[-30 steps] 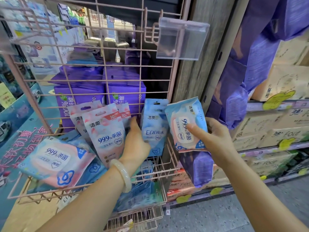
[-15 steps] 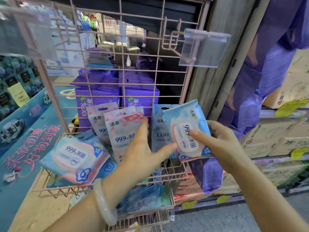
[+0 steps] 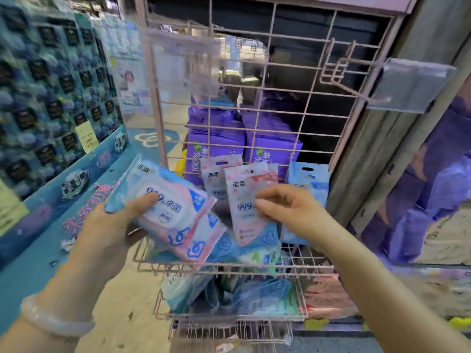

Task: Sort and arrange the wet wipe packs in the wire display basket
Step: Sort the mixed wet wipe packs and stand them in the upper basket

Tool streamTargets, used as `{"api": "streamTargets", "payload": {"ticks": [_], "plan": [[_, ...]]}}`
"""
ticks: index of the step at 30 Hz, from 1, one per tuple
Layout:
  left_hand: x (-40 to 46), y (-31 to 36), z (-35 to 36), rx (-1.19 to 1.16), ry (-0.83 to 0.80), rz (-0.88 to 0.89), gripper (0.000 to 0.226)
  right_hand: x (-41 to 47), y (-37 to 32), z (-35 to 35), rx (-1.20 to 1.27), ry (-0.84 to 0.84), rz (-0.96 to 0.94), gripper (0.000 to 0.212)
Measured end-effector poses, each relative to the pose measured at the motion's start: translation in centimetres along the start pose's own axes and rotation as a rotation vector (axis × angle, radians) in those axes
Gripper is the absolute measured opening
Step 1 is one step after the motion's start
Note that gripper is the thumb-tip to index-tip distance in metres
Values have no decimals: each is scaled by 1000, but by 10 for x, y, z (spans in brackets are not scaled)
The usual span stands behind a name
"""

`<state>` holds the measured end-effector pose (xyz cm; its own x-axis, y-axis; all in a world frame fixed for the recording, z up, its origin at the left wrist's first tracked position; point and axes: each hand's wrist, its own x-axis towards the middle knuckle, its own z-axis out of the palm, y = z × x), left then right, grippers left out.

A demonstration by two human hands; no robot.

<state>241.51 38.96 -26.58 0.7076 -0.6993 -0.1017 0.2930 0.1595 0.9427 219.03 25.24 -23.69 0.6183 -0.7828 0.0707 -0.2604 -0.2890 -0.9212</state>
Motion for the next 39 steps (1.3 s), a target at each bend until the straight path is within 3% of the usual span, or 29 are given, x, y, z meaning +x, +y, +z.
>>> {"api": "streamTargets", "payload": {"ticks": [2,4,7,10,13,17,20,23,27,30,34,36,39], "plan": [[7,-1,-17,-72,59,-80,12,-3,4,30,-76,-118,12,16],[9,-4,-28,-141,103,-171,18,-3,5,65,-217,-176,-38,43],[6,-7,-41,-259,95,-240,21,4,6,105,-512,-122,-219,79],[3,-9,-55,-293,101,-248,40,13,7,126,-795,-65,-188,100],[-1,-10,-61,-268,102,-221,21,25,7,135,-924,-44,-45,95],[-9,-10,-69,-299,133,-246,10,31,4,135,-900,48,-11,88],[-14,-11,-74,-323,126,-298,13,27,-5,128,-685,149,-55,82],[-15,-12,-71,-343,127,-310,17,22,-28,121,-303,233,-129,56],[-12,-9,-45,-323,65,-221,31,17,-58,122,43,142,-134,63],[-11,-7,-21,-324,-7,-223,33,12,-67,133,-70,60,-116,53],[-15,4,-24,-481,-307,-408,86,8,-55,138,-224,40,2,50],[-18,7,-24,-402,-498,-334,85,9,-52,131,-183,45,49,49],[-19,2,-12,-244,-408,-222,75,3,-55,132,-197,22,0,50]]}}
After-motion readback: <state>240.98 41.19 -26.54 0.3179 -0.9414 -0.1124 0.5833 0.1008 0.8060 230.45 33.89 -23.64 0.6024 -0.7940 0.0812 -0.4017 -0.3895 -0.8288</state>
